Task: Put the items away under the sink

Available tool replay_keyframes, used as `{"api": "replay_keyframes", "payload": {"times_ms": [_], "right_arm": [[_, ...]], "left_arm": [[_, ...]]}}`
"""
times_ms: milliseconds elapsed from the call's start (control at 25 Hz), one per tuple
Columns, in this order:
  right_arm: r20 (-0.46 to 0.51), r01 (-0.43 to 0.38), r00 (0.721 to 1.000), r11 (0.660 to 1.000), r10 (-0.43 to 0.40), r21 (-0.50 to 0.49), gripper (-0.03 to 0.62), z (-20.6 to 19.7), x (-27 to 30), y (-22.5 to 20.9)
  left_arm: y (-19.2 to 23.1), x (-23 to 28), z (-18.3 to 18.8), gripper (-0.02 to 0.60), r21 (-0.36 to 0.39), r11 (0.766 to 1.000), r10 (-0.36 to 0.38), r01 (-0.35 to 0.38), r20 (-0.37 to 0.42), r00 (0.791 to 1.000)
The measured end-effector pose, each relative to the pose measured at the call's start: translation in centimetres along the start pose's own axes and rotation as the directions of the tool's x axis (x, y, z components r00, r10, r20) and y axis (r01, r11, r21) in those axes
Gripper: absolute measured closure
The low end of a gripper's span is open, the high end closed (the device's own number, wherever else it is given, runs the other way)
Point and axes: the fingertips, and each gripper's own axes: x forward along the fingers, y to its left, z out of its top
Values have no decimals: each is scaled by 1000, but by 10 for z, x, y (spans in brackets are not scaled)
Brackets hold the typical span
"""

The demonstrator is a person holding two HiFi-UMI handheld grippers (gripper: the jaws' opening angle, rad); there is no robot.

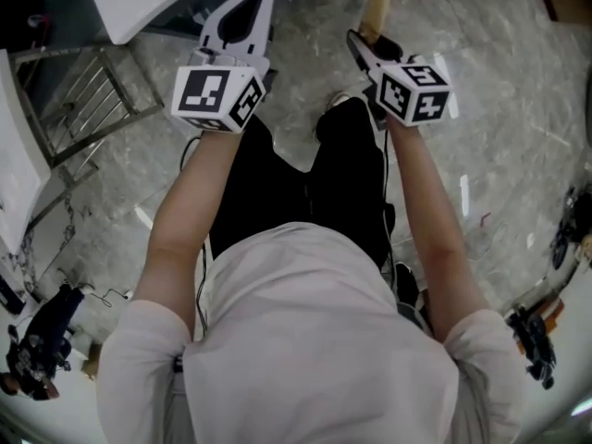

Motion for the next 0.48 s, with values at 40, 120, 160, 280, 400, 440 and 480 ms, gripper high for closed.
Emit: {"api": "replay_keyframes", "payload": {"times_ms": [40,120,160,280,400,440,480], "right_arm": [[-8,0,1000,1000,0,1,473,-7,3,-3],[-19,-3,1000,1000,3,-2,473,-17,11,-9],[-24,-6,1000,1000,6,-5,473,-21,16,-10],[-45,-19,999,1000,19,0,473,-33,34,-13],[-56,-36,998,999,37,18,473,-44,54,-15],[-56,-43,997,999,44,21,473,-47,60,-16],[-57,-47,997,999,48,24,473,-49,64,-19]], "left_arm": [[0,2,-6,580,3,1000,-3,3,-8,1000],[3,6,-16,578,14,1000,-5,5,-18,1000],[5,7,-20,580,19,1000,-3,3,-23,1000],[13,9,-36,580,16,1000,-2,3,-44,999],[20,13,-51,580,7,1000,-9,10,-56,998],[21,15,-56,580,10,1000,-10,11,-59,998],[22,19,-60,580,11,1000,-11,12,-59,998]]}}
